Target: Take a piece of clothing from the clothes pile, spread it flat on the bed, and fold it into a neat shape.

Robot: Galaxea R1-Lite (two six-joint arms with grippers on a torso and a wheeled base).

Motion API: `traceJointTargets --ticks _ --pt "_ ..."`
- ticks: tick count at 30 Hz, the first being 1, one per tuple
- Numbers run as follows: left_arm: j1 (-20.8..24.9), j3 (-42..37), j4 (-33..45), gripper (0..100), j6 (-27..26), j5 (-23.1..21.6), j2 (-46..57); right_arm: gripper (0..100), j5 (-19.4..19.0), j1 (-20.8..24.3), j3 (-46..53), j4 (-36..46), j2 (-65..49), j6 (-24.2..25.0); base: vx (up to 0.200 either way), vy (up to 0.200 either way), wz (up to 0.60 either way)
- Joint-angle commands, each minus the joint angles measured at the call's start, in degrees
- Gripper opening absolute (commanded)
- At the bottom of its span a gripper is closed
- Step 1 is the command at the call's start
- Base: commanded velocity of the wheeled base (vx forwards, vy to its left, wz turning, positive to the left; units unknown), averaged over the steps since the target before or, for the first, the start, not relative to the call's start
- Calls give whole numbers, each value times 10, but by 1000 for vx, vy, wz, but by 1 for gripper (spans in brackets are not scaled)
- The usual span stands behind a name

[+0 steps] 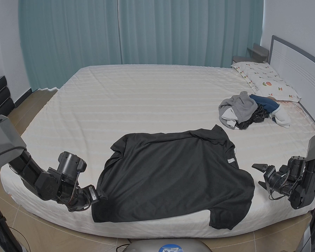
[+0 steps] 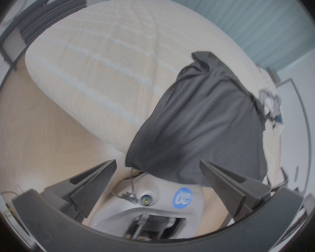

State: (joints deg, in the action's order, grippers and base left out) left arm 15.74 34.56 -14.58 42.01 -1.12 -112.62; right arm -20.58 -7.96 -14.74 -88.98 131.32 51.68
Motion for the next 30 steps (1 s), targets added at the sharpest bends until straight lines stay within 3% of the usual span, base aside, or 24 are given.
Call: traceJointTargets --ticks 1,5,9,14,22,27,30 --pt "-6 39 0 100 50 -14 14 100 -24 -21 -17 -5 6 8 0 0 0" --pt "-7 66 1 100 96 -32 10 100 -24 -23 -31 -5 23 20 0 0 0" --pt "-6 68 1 100 102 -48 7 100 -29 -19 -39 -5 32 51 200 0 0" --pt "-6 82 0 100 117 -47 -11 100 -28 -14 -39 -6 37 50 200 0 0" --pt "-8 130 -1 100 162 -42 -52 100 -24 -5 -37 -6 45 40 0 0 0" --pt "-6 205 0 100 225 -34 -74 100 -24 -4 -35 -6 45 38 0 0 0" --pt "-10 240 -1 100 229 -19 -99 100 -23 -4 -33 -5 45 38 0 0 0"
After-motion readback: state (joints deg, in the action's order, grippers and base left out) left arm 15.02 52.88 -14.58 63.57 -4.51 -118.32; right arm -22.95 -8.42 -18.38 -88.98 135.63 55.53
